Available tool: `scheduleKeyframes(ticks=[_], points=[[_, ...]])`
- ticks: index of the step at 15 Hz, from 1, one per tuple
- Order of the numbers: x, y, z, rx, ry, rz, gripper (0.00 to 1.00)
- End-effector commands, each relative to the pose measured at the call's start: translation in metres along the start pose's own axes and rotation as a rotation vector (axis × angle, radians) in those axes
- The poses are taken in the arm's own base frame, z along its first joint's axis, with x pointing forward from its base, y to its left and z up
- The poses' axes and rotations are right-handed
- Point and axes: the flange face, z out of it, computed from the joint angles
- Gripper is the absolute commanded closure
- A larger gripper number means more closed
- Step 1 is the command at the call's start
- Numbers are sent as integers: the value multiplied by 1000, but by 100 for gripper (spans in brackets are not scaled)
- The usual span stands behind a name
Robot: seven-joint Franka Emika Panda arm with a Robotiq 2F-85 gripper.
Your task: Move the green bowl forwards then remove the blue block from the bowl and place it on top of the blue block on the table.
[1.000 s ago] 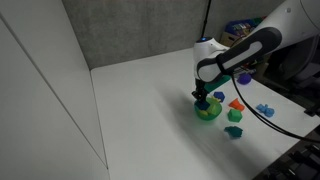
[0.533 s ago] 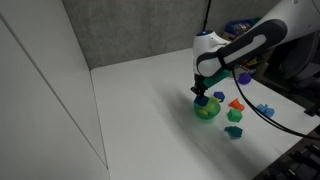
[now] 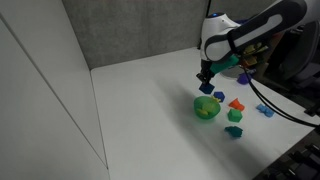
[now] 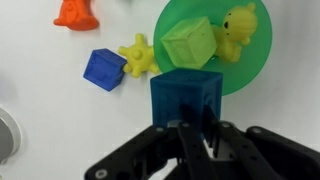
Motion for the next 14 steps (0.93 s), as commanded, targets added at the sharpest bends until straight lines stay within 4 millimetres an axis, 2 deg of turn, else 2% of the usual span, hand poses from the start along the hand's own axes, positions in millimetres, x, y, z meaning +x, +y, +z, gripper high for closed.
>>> scheduleKeyframes(ticks=[1,5,8,10,14], points=[[-7,43,-4,-45,-17,38,96],[-3,94,21,-110,-40,81,95],[0,120,43,-158,-60,98,95],[1,126,57,-192,-68,91,95],[6,123,74,-251,-69,60,95]])
